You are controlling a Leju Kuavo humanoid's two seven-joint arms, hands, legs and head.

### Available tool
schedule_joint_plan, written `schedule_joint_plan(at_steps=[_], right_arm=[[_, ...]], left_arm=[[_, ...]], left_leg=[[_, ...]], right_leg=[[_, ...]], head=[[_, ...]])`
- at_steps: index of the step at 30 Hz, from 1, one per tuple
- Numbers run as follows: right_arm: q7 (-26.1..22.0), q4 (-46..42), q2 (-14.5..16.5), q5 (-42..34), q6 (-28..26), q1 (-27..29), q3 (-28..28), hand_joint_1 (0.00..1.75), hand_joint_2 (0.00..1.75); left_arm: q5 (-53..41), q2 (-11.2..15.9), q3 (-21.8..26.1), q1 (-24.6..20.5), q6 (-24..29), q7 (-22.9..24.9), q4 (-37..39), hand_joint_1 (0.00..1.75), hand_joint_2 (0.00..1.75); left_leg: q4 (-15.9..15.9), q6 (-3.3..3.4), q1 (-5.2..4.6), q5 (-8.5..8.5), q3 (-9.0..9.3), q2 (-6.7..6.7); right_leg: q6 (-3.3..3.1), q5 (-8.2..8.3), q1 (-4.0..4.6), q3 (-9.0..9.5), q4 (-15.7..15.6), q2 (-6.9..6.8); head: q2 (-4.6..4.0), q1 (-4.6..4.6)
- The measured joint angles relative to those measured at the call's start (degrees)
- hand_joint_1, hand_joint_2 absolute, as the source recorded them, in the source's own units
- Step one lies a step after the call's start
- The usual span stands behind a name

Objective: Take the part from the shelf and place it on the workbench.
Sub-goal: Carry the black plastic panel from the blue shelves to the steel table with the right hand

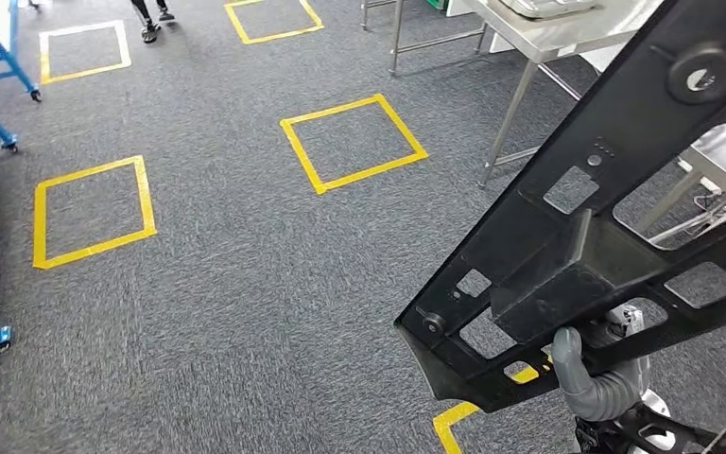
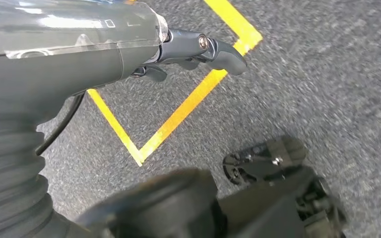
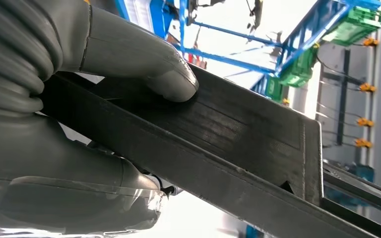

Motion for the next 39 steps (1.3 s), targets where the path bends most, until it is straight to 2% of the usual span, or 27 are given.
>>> schedule_joint_plan(at_steps=[1, 3, 6, 8, 10, 12, 13, 14, 15, 16, 17, 19, 20, 21, 22, 24, 26, 27, 28, 29, 30, 32, 33, 34, 35, 37, 39], right_arm=[[0.2, -0.4, 0.0, 0.0, 0.1, 0.1, 0.0, 1.75, 1.75], [0.8, -0.9, 0.0, -0.1, 0.2, 0.4, -0.2, 1.75, 1.75], [1.1, -1.1, 0.0, -0.1, 0.3, 0.5, -0.3, 1.75, 1.75], [1.1, -1.2, 0.0, -0.1, 0.3, 0.6, -0.3, 1.75, 1.75], [1.3, -1.5, 0.0, 0.0, 0.4, 0.7, -0.3, 1.75, 1.75], [2.1, -2.1, 0.1, 1.2, 0.6, 1.6, -0.3, 1.75, 1.75], [2.4, -2.5, 0.2, 2.0, 0.7, 2.2, -0.3, 1.75, 1.75], [2.6, -2.8, 0.3, 2.8, 0.9, 2.9, -0.3, 1.75, 1.75], [2.7, -3.0, 0.4, 3.0, 1.0, 3.3, -0.3, 1.75, 1.75], [2.7, -3.2, 0.5, 3.0, 1.0, 3.6, -0.3, 1.75, 1.75], [2.7, -3.3, 0.5, 3.0, 1.1, 3.8, -0.3, 1.75, 1.75], [2.6, -3.5, 0.6, 3.1, 1.1, 4.2, -0.3, 1.75, 1.75], [2.6, -3.6, 0.6, 3.1, 1.1, 4.5, -0.3, 1.75, 1.75], [2.6, -3.7, 0.6, 3.2, 1.1, 5.0, -0.3, 1.75, 1.75], [2.5, -3.7, 0.7, 3.3, 1.1, 5.5, -0.3, 1.75, 1.75], [2.3, -3.8, 0.7, 3.5, 1.3, 6.0, -0.3, 1.75, 1.75], [2.0, -3.4, 0.8, 3.4, 1.9, 5.6, -0.2, 1.75, 1.75], [1.9, -3.1, 0.8, 3.4, 2.2, 5.4, -0.2, 1.75, 1.75], [1.9, -2.7, 0.8, 3.4, 2.4, 5.1, -0.2, 1.75, 1.75], [1.9, -2.3, 0.8, 3.3, 2.5, 5.0, -0.2, 1.75, 1.75], [1.9, -2.0, 0.8, 3.3, 2.5, 4.9, -0.2, 1.75, 1.75], [1.8, -1.7, 0.8, 3.2, 2.4, 4.7, -0.2, 1.75, 1.75], [1.8, -1.6, 0.8, 3.2, 2.3, 4.6, -0.2, 1.75, 1.75], [1.6, -1.6, 0.8, 3.1, 2.3, 4.6, -0.2, 1.75, 1.75], [1.6, -1.6, 0.8, 3.2, 2.2, 4.7, -0.2, 1.75, 1.75], [1.5, -1.7, 0.8, 3.4, 2.2, 4.8, -0.2, 1.75, 1.75], [1.6, -1.9, 0.8, 3.7, 2.2, 4.7, -0.2, 1.75, 1.75]], left_arm=[[0.0, -0.1, 0.0, 0.0, 0.0, 0.0, 0.0, 0.00, 1.75], [0.2, -0.2, 0.0, -0.1, 0.0, 0.1, 0.0, 0.00, 1.75], [0.3, -0.3, 0.0, -0.2, 0.0, 0.1, 0.0, 0.00, 1.75], [0.3, -0.3, 0.0, -0.2, 0.1, 0.2, 0.0, 0.00, 1.75], [0.4, -0.3, 0.0, -0.2, 0.1, 0.3, 0.0, 0.00, 1.75], [0.5, -0.3, 0.0, -0.2, -0.5, 1.2, 0.0, 0.00, 1.75], [0.5, -0.3, 0.0, -0.2, -0.8, 1.7, 0.0, 0.00, 1.75], [0.4, -0.3, 0.1, -0.3, -1.2, 2.3, 0.0, 0.00, 1.75], [0.3, -0.3, 0.1, -0.3, -1.4, 2.6, 0.0, 0.00, 1.75], [0.2, -0.3, 0.1, -0.2, -1.4, 2.8, 0.0, 0.00, 1.75], [0.1, -0.3, 0.1, 0.0, -1.5, 2.9, 0.0, 0.00, 1.75], [0.0, -0.4, 0.1, 0.2, -1.6, 3.2, 0.0, 0.00, 1.75], [0.0, -0.4, 0.1, 0.3, -1.7, 3.2, 0.0, 0.00, 1.75], [0.0, -0.5, 0.1, 0.2, -1.8, 3.1, 0.0, 0.00, 1.75], [0.0, -0.6, 0.1, 0.2, -1.9, 3.0, 0.0, 0.00, 1.75], [0.2, -0.9, 0.1, 0.2, -1.6, 2.2, 0.0, 0.00, 1.75], [0.5, -1.1, 0.1, 0.5, -0.8, 1.4, 0.0, 0.00, 1.75], [0.8, -1.2, 0.1, 0.6, -0.5, 1.1, 0.0, 0.00, 1.75], [0.9, -1.3, 0.1, 0.7, -0.2, 1.0, 0.0, 0.00, 1.75], [1.0, -1.3, 0.1, 0.7, 0.0, 1.0, 0.0, 0.00, 1.75], [1.0, -1.3, 0.1, 0.7, 0.0, 1.0, 0.0, 0.00, 1.75], [1.0, -1.4, 0.2, 0.7, 0.1, 1.0, 0.0, 0.00, 1.75], [1.0, -1.5, 0.2, 0.7, 0.0, 1.1, 0.0, 0.00, 1.75], [1.0, -1.5, 0.2, 0.7, -0.1, 1.4, 0.0, 0.00, 1.75], [1.0, -1.5, 0.2, 0.6, -0.2, 1.7, 0.0, 0.00, 1.75], [1.0, -1.5, 0.2, 0.3, -0.3, 2.2, 0.0, 0.00, 1.75], [1.1, -1.6, 0.3, 0.2, -0.4, 2.5, 0.0, 0.00, 1.75]], left_leg=[[0.0, -0.27, -0.14, -0.19, 0.14, 0.46], [-0.1, -0.72, -0.23, -0.47, 0.43, 1.45], [-0.2, -1.05, -0.32, -0.69, 0.76, 2.18], [-0.1, -1.21, -0.30, -0.82, 0.75, 2.02], [0.9, -1.51, -0.10, -1.59, 0.46, 0.40], [10.0, -1.87, 0.17, -5.67, -3.83, -2.55], [14.2, -1.95, 0.24, -7.04, -5.91, -3.56], [16.7, -1.95, 0.31, -7.32, -7.22, -4.09], [14.3, -1.82, 0.36, -5.29, -6.23, -4.32], [10.2, -1.65, 0.42, -2.82, -4.45, -5.02], [6.1, -1.44, 0.51, -1.01, -2.76, -6.29], [1.3, -1.08, 0.61, 0.27, -0.91, -8.28], [0.8, -0.84, 0.55, 0.02, -0.75, -8.54], [0.5, -0.54, 0.53, 0.06, -0.66, -8.10], [0.2, -0.17, 0.53, 0.26, -0.52, -7.51], [-0.5, 0.61, 0.69, 0.68, -0.22, -6.08], [-0.7, 0.99, 0.57, 0.76, -0.19, -4.48], [-0.7, 1.02, 0.47, 0.71, -0.23, -3.67], [-0.7, 1.02, 0.41, 0.62, -0.22, -2.88], [-0.7, 0.99, 0.38, 0.50, -0.15, -2.14], [-0.7, 0.90, 0.38, 0.36, 0.01, -1.48], [-0.7, 0.52, 0.25, -0.05, 0.52, -0.37], [-0.6, 0.25, 0.09, -0.27, 0.73, 0.06], [-0.6, -0.04, -0.06, -0.47, 0.89, 0.49], [-0.6, -0.30, -0.19, -0.63, 1.01, 0.96], [-0.5, -0.83, -0.20, -1.03, 1.26, 1.75], [1.9, -1.34, 0.00, -2.75, 0.47, -0.07]], right_leg=[[-0.43, -0.04, 0.26, 0.46, -1.1, -0.38], [-1.04, -0.07, 0.46, 0.30, -1.1, 0.81], [-1.41, -0.03, 0.38, 0.34, -1.4, 1.56], [-1.55, 0.06, 0.13, 0.46, -1.5, 1.73], [-1.84, 0.19, -0.14, 0.68, -1.7, 2.17], [-2.31, 0.19, -0.11, 0.82, -1.8, 3.65], [-2.50, 0.16, -0.08, 0.89, -1.7, 4.61], [-2.58, 0.13, -0.02, 1.01, -1.7, 5.70], [-2.53, 0.10, -0.01, 1.18, -1.7, 6.56], [-2.44, 0.04, -0.04, 1.31, -1.7, 7.37], [-2.25, 0.00, 0.00, 1.32, -1.5, 8.18], [-1.62, 0.10, -0.08, 0.86, -1.3, 9.58], [-1.19, 0.26, -0.19, 0.57, -1.3, 10.19], [-0.76, 0.43, -0.28, 0.35, -1.4, 10.78], [-0.42, 0.40, -0.34, 0.24, -1.3, 10.70], [0.04, -1.36, -0.18, -1.11, 1.5, 8.24], [0.34, -5.05, -0.24, -4.63, 8.6, 4.99], [0.51, -6.48, -0.37, -6.48, 12.3, 4.29], [0.66, -7.03, -0.52, -7.65, 14.7, 3.94], [0.75, -6.44, -0.64, -7.66, 14.8, 3.72], [0.78, -4.87, -0.70, -6.40, 12.6, 3.43], [0.49, -1.31, -0.44, -1.75, 4.2, 1.36], [0.17, -0.35, -0.21, 0.03, 0.9, 0.37], [-0.15, -0.07, 0.05, 0.99, -1.0, -0.36], [-0.44, -0.32, 0.30, 1.09, -1.5, -0.40], [-0.99, -0.20, 0.19, 0.98, -1.7, 0.92], [-1.67, -0.02, -0.20, 1.13, -2.0, 2.15]], head=[[0.00, -0.01], [0.00, -0.01], [0.00, -0.01], [0.00, -0.01], [0.00, -0.01], [0.00, -0.01], [0.00, -0.01], [0.00, -0.01], [0.00, -0.01], [0.00, -0.01], [0.00, -0.01], [0.00, -0.01], [0.00, -0.01], [0.00, -0.01], [0.00, 0.00], [0.00, 0.01], [0.00, 0.01], [0.00, 0.01], [0.00, 0.01], [0.00, 0.01], [0.00, 0.01], [0.00, 0.01], [0.00, 0.01], [0.00, 0.00], [0.00, 0.00], [0.00, -0.01], [0.00, -0.01]])
